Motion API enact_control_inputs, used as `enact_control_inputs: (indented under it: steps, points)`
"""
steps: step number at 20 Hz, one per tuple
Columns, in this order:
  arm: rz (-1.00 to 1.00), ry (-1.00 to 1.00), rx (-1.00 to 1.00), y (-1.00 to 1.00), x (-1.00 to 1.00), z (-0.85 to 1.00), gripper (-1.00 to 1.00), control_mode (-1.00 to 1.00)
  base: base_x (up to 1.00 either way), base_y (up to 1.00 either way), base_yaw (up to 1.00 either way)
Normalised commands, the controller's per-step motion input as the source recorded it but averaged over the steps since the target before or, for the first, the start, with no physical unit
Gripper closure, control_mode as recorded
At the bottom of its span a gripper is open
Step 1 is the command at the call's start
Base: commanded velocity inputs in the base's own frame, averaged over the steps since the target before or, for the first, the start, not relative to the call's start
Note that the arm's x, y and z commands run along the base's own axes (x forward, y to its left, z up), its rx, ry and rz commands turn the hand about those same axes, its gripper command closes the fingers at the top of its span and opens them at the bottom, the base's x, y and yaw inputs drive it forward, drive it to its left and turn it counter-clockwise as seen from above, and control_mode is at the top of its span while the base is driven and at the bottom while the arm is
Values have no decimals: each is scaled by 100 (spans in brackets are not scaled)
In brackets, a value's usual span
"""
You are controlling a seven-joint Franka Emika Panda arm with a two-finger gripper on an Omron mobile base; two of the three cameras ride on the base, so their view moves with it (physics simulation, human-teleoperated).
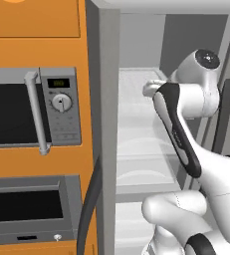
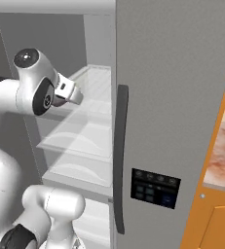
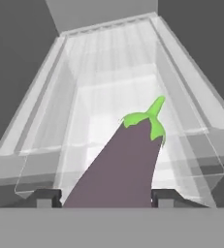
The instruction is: Open the fridge, remove the tangerine, eggplant, and steak, and place them on any counter.
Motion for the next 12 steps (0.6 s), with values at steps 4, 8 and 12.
enact_control_inputs:
  steps: [4,8,12]
  points:
    - [0,47,-10,0,-76,-34,100,-100,0,0,0]
    - [0,8,-2,0,-16,-9,100,100,-75,-4,-1]
    - [0,0,0,0,0,0,100,100,-100,-39,-18]
